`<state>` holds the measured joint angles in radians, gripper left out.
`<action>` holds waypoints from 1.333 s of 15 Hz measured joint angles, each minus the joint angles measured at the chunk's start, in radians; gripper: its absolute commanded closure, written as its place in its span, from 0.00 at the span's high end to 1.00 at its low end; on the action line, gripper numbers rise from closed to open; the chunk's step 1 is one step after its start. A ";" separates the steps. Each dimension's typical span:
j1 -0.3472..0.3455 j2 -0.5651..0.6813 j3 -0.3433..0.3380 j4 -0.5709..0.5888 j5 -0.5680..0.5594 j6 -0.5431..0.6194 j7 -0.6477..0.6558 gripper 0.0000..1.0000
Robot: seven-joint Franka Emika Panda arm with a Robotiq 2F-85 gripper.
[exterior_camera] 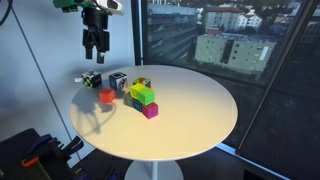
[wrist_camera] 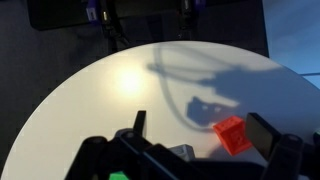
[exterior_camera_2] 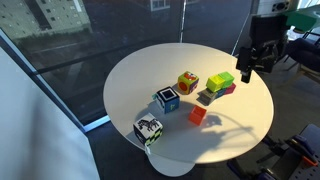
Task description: Pick up the lime green block and stack it on both the gray block and the blue block
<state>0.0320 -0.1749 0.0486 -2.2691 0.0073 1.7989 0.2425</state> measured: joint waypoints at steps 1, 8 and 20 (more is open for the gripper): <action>0.000 -0.022 0.004 -0.009 0.000 -0.006 0.000 1.00; 0.003 -0.183 0.019 -0.078 0.001 -0.010 -0.033 1.00; 0.004 -0.321 0.018 -0.163 0.001 0.044 -0.179 1.00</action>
<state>0.0364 -0.4962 0.0665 -2.4325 0.0082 1.8426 0.0637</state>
